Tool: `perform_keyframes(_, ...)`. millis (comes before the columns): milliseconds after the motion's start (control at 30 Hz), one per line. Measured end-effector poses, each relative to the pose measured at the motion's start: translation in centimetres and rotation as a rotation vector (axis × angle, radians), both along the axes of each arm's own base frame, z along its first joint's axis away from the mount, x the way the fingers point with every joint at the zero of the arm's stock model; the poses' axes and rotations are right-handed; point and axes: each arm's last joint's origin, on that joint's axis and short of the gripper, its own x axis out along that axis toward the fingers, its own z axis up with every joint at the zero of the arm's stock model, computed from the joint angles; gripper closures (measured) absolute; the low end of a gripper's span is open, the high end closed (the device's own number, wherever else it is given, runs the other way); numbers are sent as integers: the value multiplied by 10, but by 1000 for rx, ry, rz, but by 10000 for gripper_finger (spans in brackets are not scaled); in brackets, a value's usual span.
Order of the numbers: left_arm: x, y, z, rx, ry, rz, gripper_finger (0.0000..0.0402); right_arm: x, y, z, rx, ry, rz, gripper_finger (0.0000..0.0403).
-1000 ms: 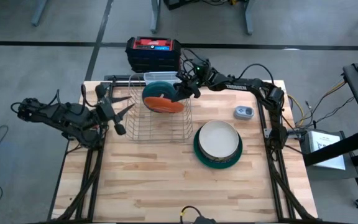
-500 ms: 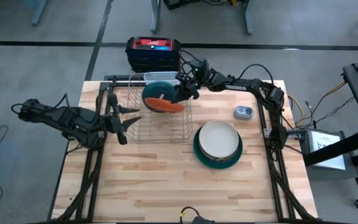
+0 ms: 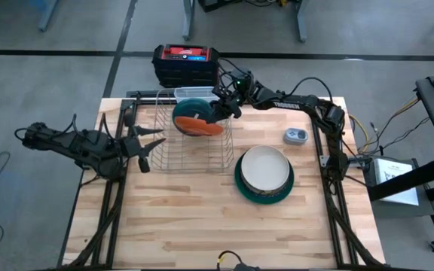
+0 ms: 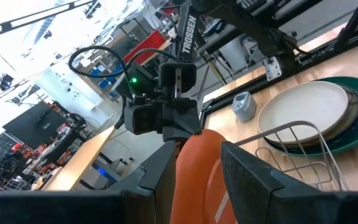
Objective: Sort dishes
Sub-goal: Put the orange plate into the dish rack
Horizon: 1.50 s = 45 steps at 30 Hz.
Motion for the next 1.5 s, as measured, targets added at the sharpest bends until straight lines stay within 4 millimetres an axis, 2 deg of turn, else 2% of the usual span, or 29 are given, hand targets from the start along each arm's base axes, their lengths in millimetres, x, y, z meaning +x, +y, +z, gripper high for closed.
perform_keyframes(600, -8, 2, -4, -13, -41, 0, 284, 4, 7, -1, 10, 12, 26, 403)
perform_keyframes(1033, -7, 2, -4, -14, -38, 0, 284, 2, 8, -11, -4, 53, 17, 403)
perform_keyframes(1500, -7, 2, -4, -15, -39, 0, 284, 9, 23, -11, 5, 60, 59, 403)
